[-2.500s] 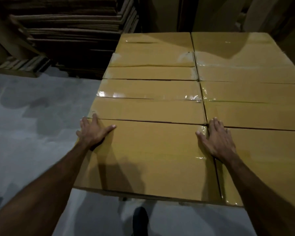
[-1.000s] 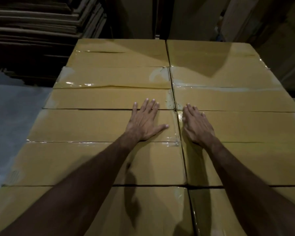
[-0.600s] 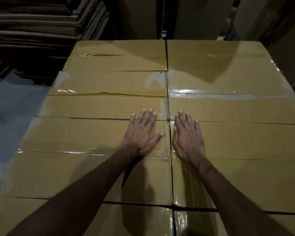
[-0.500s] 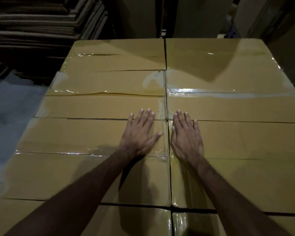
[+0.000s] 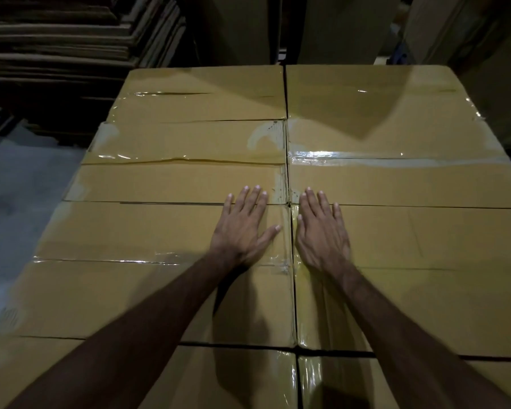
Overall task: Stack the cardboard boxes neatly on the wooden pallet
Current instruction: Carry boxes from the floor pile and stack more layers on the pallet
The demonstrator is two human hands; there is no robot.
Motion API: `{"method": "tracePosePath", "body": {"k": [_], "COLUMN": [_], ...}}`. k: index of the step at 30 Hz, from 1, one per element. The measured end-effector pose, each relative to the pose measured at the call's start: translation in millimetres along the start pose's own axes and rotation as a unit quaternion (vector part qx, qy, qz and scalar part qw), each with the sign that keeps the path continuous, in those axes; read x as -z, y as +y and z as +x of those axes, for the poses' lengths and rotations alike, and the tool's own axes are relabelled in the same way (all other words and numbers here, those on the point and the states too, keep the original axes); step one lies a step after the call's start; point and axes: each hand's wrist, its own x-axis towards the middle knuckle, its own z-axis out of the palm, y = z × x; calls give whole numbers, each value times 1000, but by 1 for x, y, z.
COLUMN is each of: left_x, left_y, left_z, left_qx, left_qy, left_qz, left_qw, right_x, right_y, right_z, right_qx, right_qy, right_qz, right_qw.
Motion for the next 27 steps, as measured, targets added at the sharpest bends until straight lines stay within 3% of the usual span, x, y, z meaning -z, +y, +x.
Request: {"method": "tracePosePath", "body": {"k": [5, 10, 15, 27], "left_x": [11, -3, -13, -22], "left_y": [11, 57, 101, 115], "left_z": [-26, -151, -254, -253], "left_qx": [-10, 2, -18, 9], "left_qy": [-54, -28, -22, -17], "left_qz": [-30, -104, -79, -21], "left_qw": [998, 994, 996, 1000], "right_x": [18, 11, -14, -28], "right_y": [8, -9, -26, -43], "right_z": [-24, -143, -260, -269], "right_qx": [39, -15, -15, -46], "right_qy": [-32, -6, -33, -2], "right_qz": [25, 64, 29, -10], "right_qw": [998, 998, 999, 999]}}
